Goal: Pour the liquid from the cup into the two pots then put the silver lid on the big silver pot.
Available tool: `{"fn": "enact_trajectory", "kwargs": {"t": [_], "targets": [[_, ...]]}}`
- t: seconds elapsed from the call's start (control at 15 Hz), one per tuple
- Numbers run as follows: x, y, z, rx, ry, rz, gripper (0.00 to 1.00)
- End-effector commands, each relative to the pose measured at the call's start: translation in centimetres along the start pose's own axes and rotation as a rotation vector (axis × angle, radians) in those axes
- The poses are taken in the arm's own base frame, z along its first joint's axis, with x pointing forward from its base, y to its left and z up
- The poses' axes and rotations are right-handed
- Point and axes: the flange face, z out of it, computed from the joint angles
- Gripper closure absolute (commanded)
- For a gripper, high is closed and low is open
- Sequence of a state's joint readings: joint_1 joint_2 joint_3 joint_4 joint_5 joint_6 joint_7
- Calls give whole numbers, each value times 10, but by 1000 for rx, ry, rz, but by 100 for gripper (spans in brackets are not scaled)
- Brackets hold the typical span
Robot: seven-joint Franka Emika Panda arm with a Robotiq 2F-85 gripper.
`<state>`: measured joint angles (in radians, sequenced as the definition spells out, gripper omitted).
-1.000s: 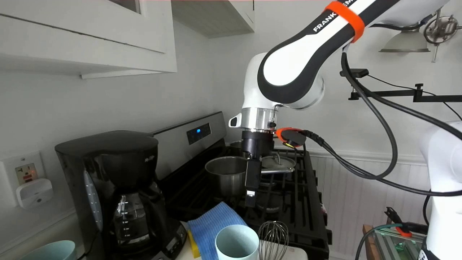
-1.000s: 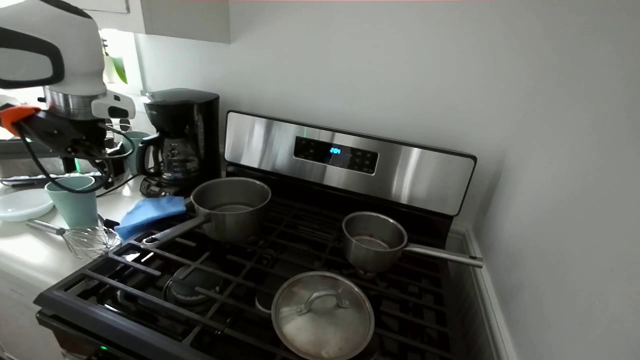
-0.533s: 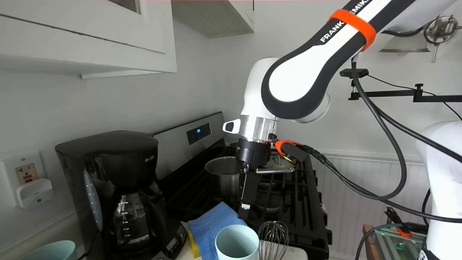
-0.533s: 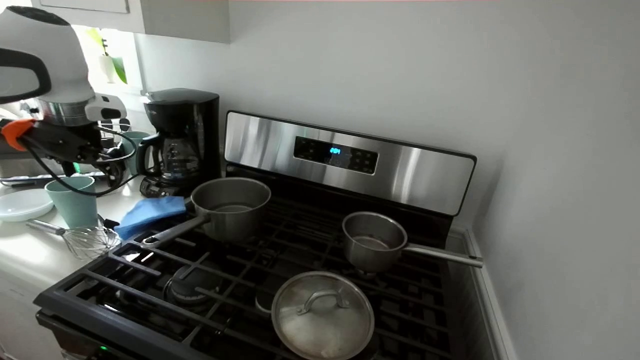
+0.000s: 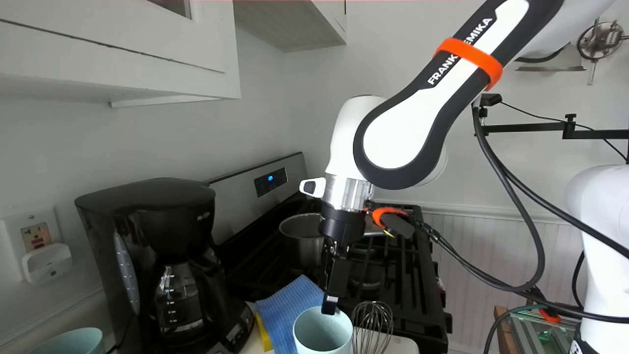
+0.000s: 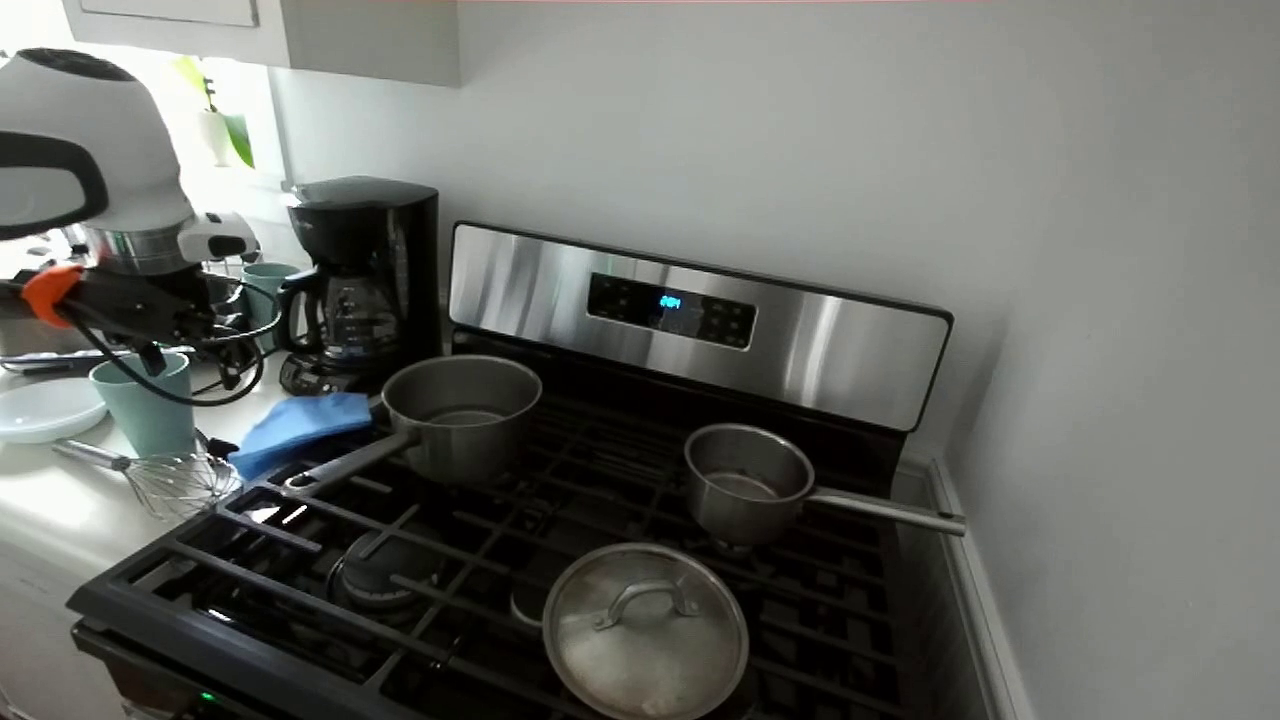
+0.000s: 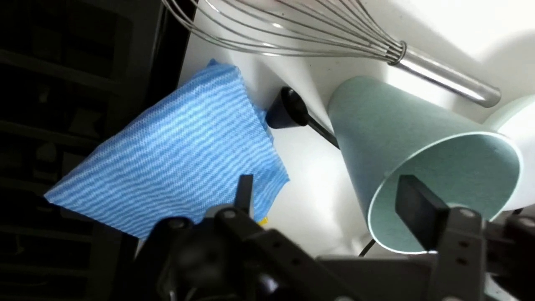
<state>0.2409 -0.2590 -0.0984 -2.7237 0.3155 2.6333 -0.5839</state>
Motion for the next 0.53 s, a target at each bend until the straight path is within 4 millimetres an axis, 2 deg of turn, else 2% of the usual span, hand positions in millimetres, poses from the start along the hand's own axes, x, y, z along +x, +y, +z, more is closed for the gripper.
{"fn": "enact_trajectory", "kwargs": {"t": [0.0, 0.07, 0.13, 0.2, 0.27, 0.33, 0.4, 0.47], "targets": [[-2, 2, 12, 6, 0, -15, 40], [-2, 2, 14, 8, -6, -17, 38], [-3, 2, 16, 13, -11, -17, 15], [-3, 2, 18, 14, -15, -17, 12], [-3, 2, 19, 17, -18, -19, 39], [-3, 2, 20, 19, -22, -20, 58], [-3, 2, 21, 21, -24, -19, 59], [-3, 2, 21, 23, -25, -18, 67]]}}
